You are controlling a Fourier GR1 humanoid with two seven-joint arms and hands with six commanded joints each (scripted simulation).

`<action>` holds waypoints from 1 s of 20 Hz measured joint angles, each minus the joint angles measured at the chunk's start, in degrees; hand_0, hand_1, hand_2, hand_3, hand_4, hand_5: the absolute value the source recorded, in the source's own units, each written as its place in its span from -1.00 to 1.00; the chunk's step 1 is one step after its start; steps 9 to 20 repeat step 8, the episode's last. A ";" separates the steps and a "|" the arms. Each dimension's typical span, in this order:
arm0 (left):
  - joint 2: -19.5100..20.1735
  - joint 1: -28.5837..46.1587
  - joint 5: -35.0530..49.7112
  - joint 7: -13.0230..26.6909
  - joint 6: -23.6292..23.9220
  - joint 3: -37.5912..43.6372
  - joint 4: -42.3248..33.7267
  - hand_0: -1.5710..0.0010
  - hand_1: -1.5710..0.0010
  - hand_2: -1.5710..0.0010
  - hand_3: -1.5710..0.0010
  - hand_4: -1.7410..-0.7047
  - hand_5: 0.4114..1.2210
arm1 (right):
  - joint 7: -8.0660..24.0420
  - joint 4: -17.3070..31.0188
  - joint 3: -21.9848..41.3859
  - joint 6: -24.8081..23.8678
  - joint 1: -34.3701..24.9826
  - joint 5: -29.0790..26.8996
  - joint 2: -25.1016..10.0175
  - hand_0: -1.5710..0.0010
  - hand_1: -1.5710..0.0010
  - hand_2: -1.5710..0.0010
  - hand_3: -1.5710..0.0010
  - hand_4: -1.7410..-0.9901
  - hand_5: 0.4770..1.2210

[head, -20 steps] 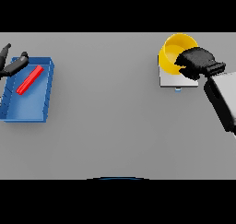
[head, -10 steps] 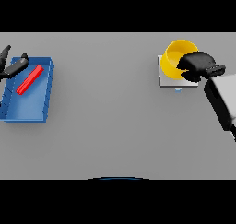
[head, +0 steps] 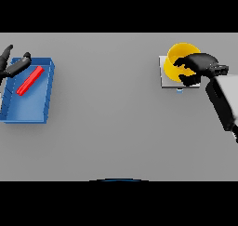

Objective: Pick up the red beaker and tilt it to pour out 1 green nut into yellow bowl. Pick up the yellow bowl and place it on the metallic measuring scale.

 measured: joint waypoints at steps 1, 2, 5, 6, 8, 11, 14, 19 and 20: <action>0.50 0.41 -0.29 0.29 -0.06 0.06 0.05 1.00 1.00 1.00 1.00 0.75 -0.17 | -0.28 -0.27 0.40 0.18 -0.09 0.19 0.22 0.61 0.61 0.69 0.74 -0.25 -0.04; 0.40 0.38 -0.13 0.38 -0.12 0.22 0.55 1.00 1.00 1.00 1.00 0.75 -0.16 | -0.30 -0.51 0.60 0.46 0.24 0.17 0.36 0.68 0.69 0.75 0.79 -0.22 -0.07; 0.25 0.05 -0.10 0.04 0.07 0.20 0.25 1.00 1.00 1.00 1.00 0.75 -0.15 | 0.01 0.65 1.20 0.80 -0.44 1.12 -0.05 0.84 0.84 0.87 0.89 -0.11 -0.12; 0.50 0.78 0.01 -0.08 -0.21 0.12 -0.42 1.00 1.00 1.00 1.00 0.75 -0.14 | -0.15 0.31 1.25 1.11 -0.06 1.04 -0.37 0.87 0.87 0.90 0.91 -0.09 -0.14; 0.65 0.37 0.02 0.03 -0.29 0.29 -0.04 1.00 1.00 1.00 1.00 0.75 -0.14 | -0.29 0.04 1.63 1.06 0.42 1.29 -0.38 0.92 0.92 0.94 0.94 -0.07 -0.19; 0.65 0.37 0.02 0.03 -0.29 0.29 -0.04 1.00 1.00 1.00 1.00 0.75 -0.14 | -0.29 0.04 1.63 1.06 0.42 1.29 -0.38 0.92 0.92 0.94 0.94 -0.07 -0.19; 0.65 0.37 0.02 0.03 -0.29 0.29 -0.04 1.00 1.00 1.00 1.00 0.75 -0.14 | -0.29 0.04 1.63 1.06 0.42 1.29 -0.38 0.92 0.92 0.94 0.94 -0.07 -0.19; 0.65 0.37 0.02 0.03 -0.29 0.29 -0.04 1.00 1.00 1.00 1.00 0.75 -0.14 | -0.29 0.04 1.63 1.06 0.42 1.29 -0.38 0.92 0.92 0.94 0.94 -0.07 -0.19; 0.65 0.37 0.02 0.03 -0.29 0.29 -0.04 1.00 1.00 1.00 1.00 0.75 -0.14 | -0.29 0.04 1.63 1.06 0.42 1.29 -0.38 0.92 0.92 0.94 0.94 -0.07 -0.19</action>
